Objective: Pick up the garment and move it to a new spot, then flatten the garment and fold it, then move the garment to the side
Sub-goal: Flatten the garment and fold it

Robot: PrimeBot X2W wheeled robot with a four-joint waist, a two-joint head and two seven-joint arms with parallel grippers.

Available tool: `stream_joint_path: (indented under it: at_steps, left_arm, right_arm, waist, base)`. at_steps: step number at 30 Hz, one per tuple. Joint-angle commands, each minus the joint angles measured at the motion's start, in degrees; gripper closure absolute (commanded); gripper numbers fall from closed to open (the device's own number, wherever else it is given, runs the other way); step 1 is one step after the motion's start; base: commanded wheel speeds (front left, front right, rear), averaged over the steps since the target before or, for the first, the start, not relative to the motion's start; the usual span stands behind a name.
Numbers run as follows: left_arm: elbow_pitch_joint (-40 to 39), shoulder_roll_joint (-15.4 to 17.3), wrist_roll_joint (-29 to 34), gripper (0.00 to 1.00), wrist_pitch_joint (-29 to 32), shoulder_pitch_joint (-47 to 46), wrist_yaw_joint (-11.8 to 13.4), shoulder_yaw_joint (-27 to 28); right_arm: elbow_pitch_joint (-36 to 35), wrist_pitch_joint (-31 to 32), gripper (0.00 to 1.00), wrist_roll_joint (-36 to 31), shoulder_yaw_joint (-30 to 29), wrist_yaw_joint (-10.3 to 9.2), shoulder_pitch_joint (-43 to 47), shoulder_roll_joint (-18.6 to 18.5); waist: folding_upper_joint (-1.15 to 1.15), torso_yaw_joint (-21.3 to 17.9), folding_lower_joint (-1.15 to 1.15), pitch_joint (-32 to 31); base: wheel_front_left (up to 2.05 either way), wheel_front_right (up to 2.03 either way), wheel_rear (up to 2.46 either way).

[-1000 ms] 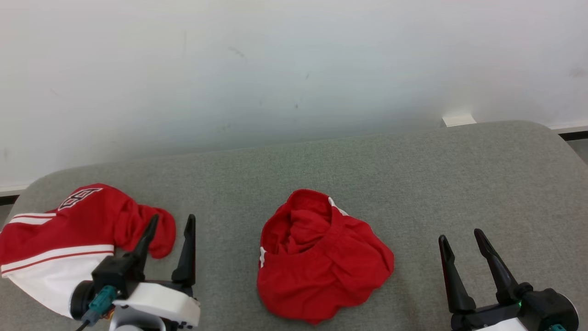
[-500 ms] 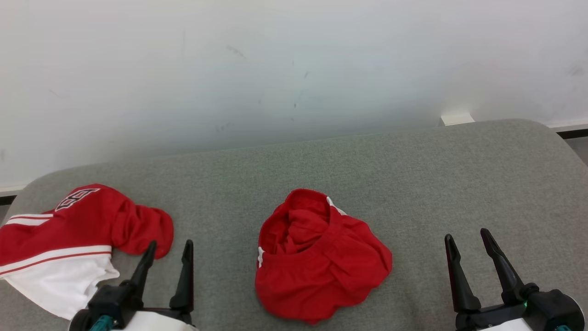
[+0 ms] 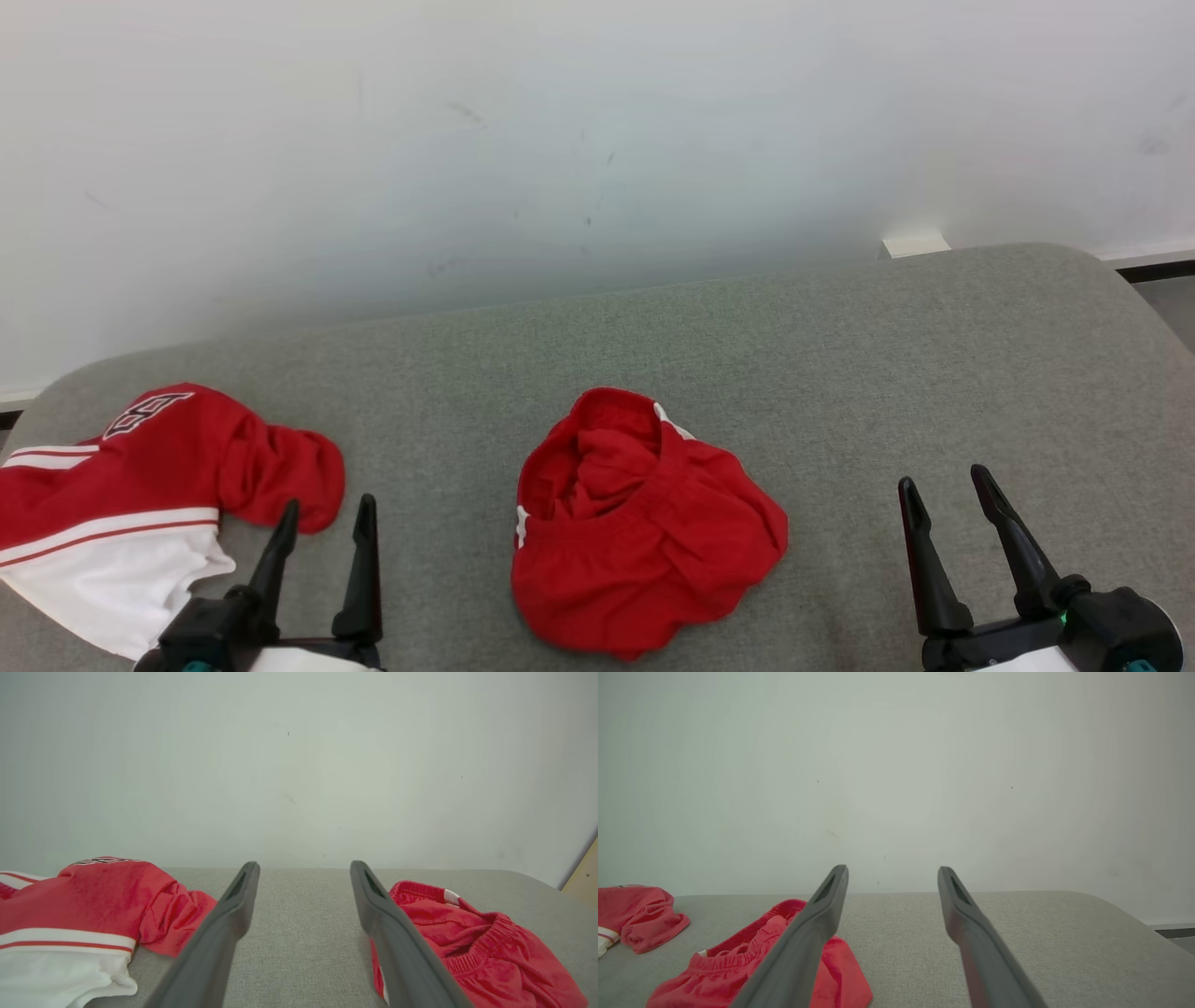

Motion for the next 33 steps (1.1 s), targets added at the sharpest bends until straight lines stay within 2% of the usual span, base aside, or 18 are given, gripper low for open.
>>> stream_joint_path:
  at_steps: [1,22,27,33]
  left_arm:
    - [-0.3,-0.2,0.9,0.0,0.0,0.9,0.2,0.4]
    - [-0.8,-1.3,1.4,0.0,0.0,1.1,-0.5,2.2]
    - [-0.5,-1.3,0.6,0.0,0.0,0.8,-0.7,1.8]
    - [-0.4,-1.3,-0.4,0.0,0.0,0.2,-0.1,-0.2]
  right_arm:
    - [0.1,0.1,0.0,0.2,0.0,0.02,0.2,-0.3]
    - [0.5,0.1,0.0,0.1,0.2,0.02,0.2,-0.4]
    - [2.8,0.1,0.0,0.6,3.6,0.02,-1.5,-1.3]
    - [7.8,0.2,0.0,2.3,11.1,0.02,-7.1,-4.1]
  waist:
    - [0.0,0.0,0.0,-0.1]
    - [0.0,1.2,0.0,0.1]
    - [0.0,2.7,0.0,0.3]
    - [0.0,7.4,0.0,0.8]
  base:
    - [0.0,0.0,0.0]
    - [0.0,0.0,0.0]
    - [0.0,0.0,0.0]
    - [0.0,0.0,0.0]
